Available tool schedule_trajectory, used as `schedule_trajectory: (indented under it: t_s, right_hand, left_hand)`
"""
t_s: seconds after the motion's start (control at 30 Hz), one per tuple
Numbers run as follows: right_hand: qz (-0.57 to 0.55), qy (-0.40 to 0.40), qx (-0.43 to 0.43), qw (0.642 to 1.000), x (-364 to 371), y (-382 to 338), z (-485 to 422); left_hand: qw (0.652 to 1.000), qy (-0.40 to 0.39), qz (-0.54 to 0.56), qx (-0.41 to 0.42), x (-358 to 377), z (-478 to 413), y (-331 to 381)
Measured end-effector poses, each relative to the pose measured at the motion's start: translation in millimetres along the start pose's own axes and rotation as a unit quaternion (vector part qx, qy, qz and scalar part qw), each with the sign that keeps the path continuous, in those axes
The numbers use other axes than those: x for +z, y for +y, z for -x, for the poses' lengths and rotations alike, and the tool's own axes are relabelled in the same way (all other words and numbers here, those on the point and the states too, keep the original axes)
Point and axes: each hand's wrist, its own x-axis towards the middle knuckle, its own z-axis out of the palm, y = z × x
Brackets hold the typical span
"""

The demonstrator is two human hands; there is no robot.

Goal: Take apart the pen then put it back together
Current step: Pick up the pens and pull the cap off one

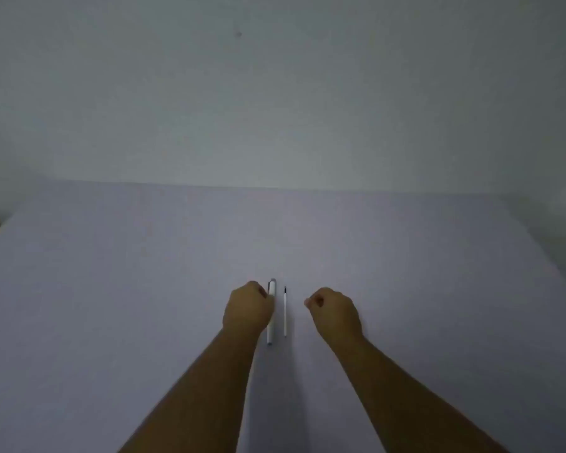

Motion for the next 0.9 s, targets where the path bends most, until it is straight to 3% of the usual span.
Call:
schedule_trajectory:
  t_s: [0.27,0.4,0.5,0.63,0.83,0.9]
  right_hand:
    - [-0.011,-0.012,0.007,1.0,24,3,-8]
    - [-0.047,-0.02,0.002,0.999,28,-3,-11]
    - [-0.145,-0.044,0.029,0.988,27,-20,-13]
    - [-0.242,-0.066,0.077,0.965,21,-42,-21]
    - [-0.292,-0.007,0.174,0.94,14,-42,-39]
    - [-0.265,-0.004,0.182,0.947,9,-33,-46]
  left_hand:
    - [0.998,-0.032,0.006,-0.051,30,-8,-22]
    - [0.995,-0.024,0.089,-0.037,22,-8,-26]
    - [0.987,-0.028,0.157,-0.003,15,1,-21]
    - [0.98,-0.068,0.182,0.048,13,18,-12]
    - [0.971,-0.17,0.167,0.024,4,19,-10]
    - [0.965,-0.191,0.178,0.004,5,21,-16]
